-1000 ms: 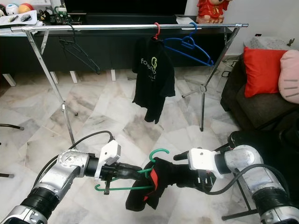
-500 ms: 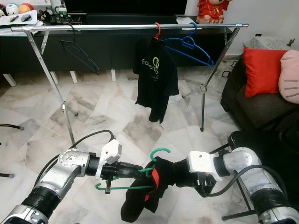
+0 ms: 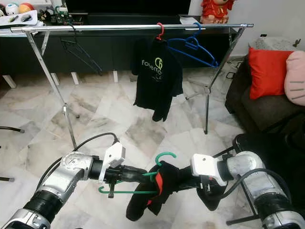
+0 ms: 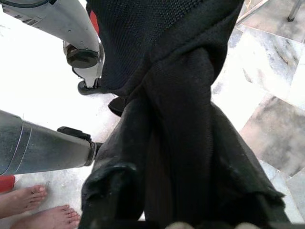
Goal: Hang hanger
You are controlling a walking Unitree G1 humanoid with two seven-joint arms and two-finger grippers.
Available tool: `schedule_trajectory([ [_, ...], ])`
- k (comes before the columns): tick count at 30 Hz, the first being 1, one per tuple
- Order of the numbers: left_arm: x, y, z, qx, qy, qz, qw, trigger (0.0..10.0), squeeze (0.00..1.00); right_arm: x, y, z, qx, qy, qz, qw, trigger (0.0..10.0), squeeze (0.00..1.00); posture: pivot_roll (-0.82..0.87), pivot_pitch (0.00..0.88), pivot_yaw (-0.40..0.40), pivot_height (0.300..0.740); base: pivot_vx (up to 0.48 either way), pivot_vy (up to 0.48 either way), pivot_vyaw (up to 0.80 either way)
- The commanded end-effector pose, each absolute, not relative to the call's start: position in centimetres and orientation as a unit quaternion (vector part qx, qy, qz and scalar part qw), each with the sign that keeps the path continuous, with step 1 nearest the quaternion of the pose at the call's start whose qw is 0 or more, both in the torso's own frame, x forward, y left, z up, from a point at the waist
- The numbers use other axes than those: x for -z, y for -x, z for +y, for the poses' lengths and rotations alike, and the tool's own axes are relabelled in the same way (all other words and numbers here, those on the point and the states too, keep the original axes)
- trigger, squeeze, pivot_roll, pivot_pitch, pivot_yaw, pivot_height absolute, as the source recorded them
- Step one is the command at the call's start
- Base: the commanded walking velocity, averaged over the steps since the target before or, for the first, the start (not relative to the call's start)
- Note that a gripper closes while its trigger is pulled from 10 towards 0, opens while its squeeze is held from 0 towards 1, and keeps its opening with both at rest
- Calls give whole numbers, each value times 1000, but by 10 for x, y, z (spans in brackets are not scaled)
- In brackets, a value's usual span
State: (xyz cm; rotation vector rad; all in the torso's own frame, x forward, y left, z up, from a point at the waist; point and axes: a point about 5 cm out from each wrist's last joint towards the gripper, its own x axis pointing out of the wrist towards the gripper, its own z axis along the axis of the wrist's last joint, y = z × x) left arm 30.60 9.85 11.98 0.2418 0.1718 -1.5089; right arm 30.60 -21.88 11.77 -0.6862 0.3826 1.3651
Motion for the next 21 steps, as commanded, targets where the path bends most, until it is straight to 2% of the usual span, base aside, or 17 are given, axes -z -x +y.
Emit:
schedule_trajectory([
  [1, -131, -309, 91, 689, -116, 49, 714, 10000, 0, -115, -305, -219, -618, 297, 175, 706, 0, 0, -25, 167, -94, 740, 0, 0, 0],
  [21, -136, -314, 84, 682, -129, 40, 719, 10000, 0, -111, -301, -216, -631, 274, 179, 703, 0, 0, -24, 146, -91, 740, 0, 0, 0],
])
